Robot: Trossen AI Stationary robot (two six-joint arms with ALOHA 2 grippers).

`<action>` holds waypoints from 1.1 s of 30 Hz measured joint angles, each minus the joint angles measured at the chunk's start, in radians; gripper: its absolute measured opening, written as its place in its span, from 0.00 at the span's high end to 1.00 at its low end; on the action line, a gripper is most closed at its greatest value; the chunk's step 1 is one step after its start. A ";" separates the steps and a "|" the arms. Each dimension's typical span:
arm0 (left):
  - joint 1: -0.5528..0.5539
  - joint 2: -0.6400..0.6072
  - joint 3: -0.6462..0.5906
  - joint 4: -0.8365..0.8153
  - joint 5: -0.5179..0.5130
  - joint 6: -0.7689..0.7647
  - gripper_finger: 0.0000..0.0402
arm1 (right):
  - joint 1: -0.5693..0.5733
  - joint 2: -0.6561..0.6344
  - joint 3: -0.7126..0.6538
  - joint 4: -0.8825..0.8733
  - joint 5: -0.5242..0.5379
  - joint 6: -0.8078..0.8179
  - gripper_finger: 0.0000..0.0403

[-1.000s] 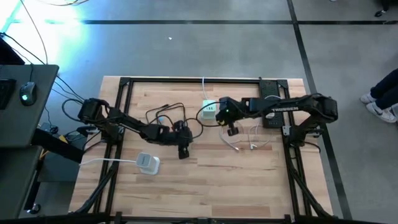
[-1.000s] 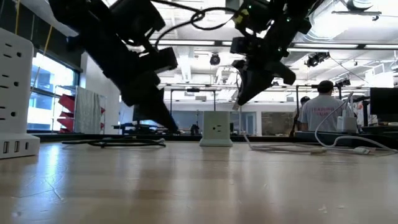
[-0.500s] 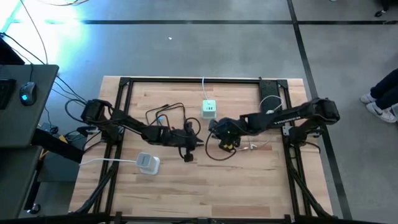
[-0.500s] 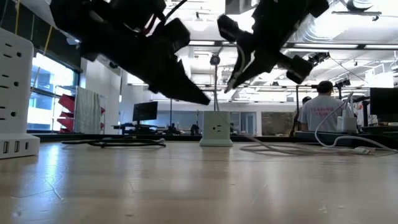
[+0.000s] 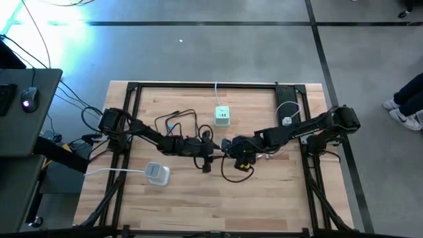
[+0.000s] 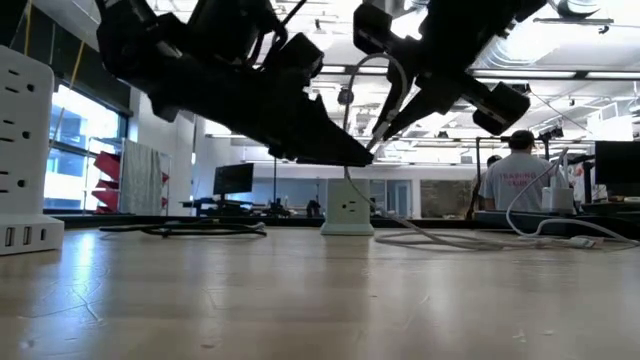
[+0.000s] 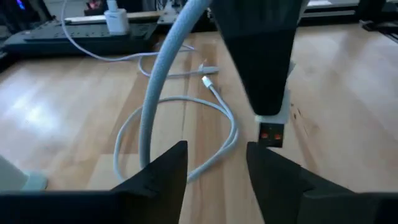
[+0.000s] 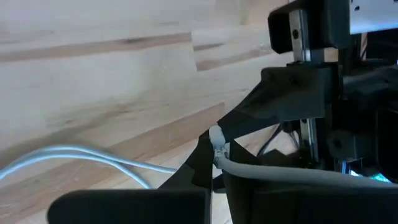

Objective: Insert USB
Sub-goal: Insert the white charger cable into the light green outlet extension

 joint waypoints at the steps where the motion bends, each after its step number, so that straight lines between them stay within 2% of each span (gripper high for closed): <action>1: 0.000 0.000 0.006 -0.010 0.010 0.008 0.63 | 0.000 -0.001 0.000 0.000 -0.001 0.000 1.00; 6: 0.001 0.000 0.023 -0.045 0.097 0.041 0.66 | 0.000 -0.001 0.000 0.001 0.008 0.000 1.00; 13: 0.001 0.000 0.025 -0.065 0.152 0.040 0.69 | -0.003 0.000 0.000 -0.005 0.033 0.000 1.00; 26: 0.013 -0.001 0.027 -0.025 0.104 -0.020 0.68 | -0.005 0.000 0.000 -0.014 -0.036 0.003 1.00; 33: 0.013 -0.001 0.029 -0.020 0.162 0.002 0.69 | -0.003 0.000 0.000 -0.008 -0.030 0.001 1.00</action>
